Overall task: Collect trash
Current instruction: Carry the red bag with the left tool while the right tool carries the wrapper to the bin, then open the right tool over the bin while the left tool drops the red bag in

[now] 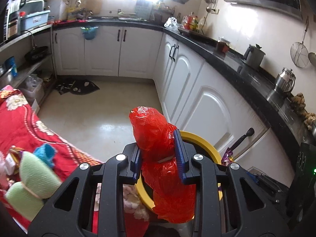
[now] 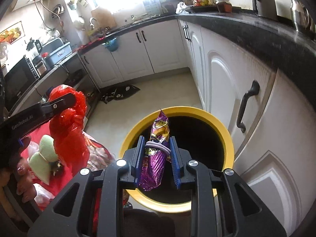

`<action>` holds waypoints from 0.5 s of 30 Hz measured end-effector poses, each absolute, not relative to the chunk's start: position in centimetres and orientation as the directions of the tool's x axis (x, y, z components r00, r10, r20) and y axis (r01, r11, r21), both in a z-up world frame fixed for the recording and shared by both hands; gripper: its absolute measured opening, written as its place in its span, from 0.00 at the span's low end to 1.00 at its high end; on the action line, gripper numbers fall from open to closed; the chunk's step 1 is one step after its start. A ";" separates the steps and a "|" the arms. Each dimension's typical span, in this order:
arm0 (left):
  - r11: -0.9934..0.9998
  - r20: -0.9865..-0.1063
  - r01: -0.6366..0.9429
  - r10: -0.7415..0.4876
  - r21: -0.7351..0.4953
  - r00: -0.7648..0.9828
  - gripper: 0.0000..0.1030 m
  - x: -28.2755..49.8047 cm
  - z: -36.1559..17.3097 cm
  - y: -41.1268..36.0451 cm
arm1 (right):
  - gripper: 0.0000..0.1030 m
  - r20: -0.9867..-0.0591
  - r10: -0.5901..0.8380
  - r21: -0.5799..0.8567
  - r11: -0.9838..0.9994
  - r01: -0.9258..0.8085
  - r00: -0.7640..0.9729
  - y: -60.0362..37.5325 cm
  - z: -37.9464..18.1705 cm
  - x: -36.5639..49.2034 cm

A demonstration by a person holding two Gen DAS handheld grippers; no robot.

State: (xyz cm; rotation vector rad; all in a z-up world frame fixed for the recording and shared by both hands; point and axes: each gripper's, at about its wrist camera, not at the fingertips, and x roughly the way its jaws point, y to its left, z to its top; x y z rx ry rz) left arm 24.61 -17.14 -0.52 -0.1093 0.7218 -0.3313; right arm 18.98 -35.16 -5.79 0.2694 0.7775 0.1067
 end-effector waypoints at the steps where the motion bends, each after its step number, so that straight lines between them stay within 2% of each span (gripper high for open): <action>1: 0.941 -0.636 0.264 -0.338 -0.213 0.694 0.22 24.9 -0.8 -17.5 | 0.24 -0.683 0.194 0.279 0.960 0.006 0.704 -35.2 -6.0 19.2; 4: 0.939 -0.646 0.266 -0.344 -0.219 0.682 0.24 25.7 -1.5 -18.2 | 0.26 -0.697 0.193 0.279 0.960 0.013 0.691 -35.5 -7.0 19.7; 6: 0.939 -0.654 0.258 -0.344 -0.229 0.674 0.31 26.3 -2.0 -18.4 | 0.28 -0.711 0.183 0.276 0.961 0.030 0.679 -35.6 -7.5 20.1; 7: 0.938 -0.661 0.255 -0.346 -0.234 0.666 0.39 26.5 -2.2 -18.4 | 0.30 -0.715 0.181 0.279 0.960 0.038 0.676 -35.7 -7.7 20.3; 8: 0.938 -0.666 0.251 -0.347 -0.239 0.661 0.47 26.6 -2.4 -18.3 | 0.37 -0.718 0.179 0.280 0.959 0.044 0.672 -35.8 -7.9 20.3; 9: 0.938 -0.669 0.249 -0.347 -0.241 0.658 0.50 26.7 -2.6 -18.3 | 0.43 -0.723 0.171 0.277 0.959 0.055 0.670 -35.9 -8.1 20.3; 13: 0.941 -0.679 0.240 -0.339 -0.239 0.651 0.69 26.6 -2.9 -17.7 | 0.48 -0.726 0.154 0.275 0.958 0.077 0.670 -36.3 -8.4 19.9; 15: 0.942 -0.673 0.239 -0.335 -0.235 0.659 0.74 26.2 -2.6 -17.4 | 0.51 -0.718 0.149 0.270 0.960 0.075 0.679 -36.3 -8.1 19.6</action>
